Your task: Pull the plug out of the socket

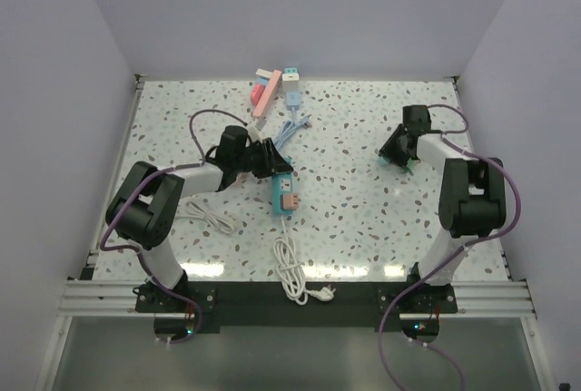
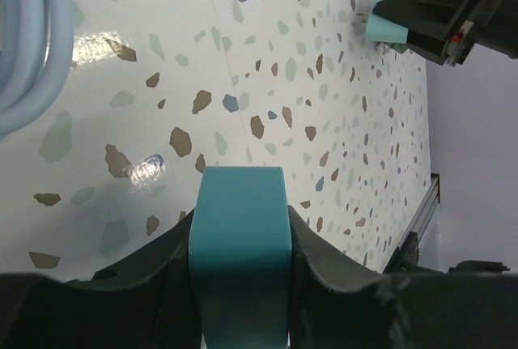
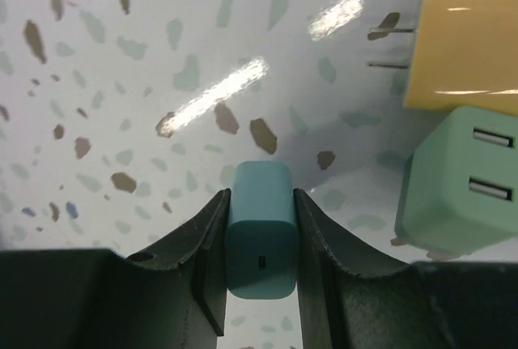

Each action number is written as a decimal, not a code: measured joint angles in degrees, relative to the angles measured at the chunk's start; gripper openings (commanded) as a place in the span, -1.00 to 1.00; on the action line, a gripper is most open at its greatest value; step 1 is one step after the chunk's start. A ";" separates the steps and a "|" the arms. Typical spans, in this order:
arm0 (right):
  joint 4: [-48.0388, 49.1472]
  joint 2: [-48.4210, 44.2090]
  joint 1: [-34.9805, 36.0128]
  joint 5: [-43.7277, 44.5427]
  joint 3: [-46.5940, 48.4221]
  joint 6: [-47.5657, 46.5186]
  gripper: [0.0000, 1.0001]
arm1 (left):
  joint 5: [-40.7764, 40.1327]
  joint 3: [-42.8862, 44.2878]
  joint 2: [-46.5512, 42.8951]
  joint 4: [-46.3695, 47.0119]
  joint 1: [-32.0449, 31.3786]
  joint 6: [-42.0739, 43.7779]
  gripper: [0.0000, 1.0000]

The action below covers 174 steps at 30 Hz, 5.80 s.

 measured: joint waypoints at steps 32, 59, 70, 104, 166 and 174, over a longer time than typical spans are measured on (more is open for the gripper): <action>-0.98 -17.38 30.27 -23.10 -8.22 -8.50 0.64 | 2.99 3.91 -0.31 -0.83 -0.02 0.15 -1.00; 0.87 -3.96 38.49 -24.68 -1.66 -8.79 -1.00 | 1.44 1.51 -0.63 0.76 -0.28 -0.42 -1.00; -10.71 -12.33 32.94 -26.47 2.21 -14.95 -1.00 | 0.85 1.16 0.59 -1.29 -0.70 4.50 -1.00; -17.35 11.34 -6.08 5.09 18.43 -8.79 -0.06 | -6.43 -6.32 -27.30 -42.42 50.05 15.37 -0.99; 3.21 14.58 22.69 -12.28 11.47 2.43 -1.00 | 15.50 -10.93 -33.81 -25.24 32.85 10.25 0.98; -1.97 -4.33 26.10 -15.89 -10.88 -7.06 -0.38 | 14.14 -10.84 -27.80 -18.62 26.73 7.37 0.98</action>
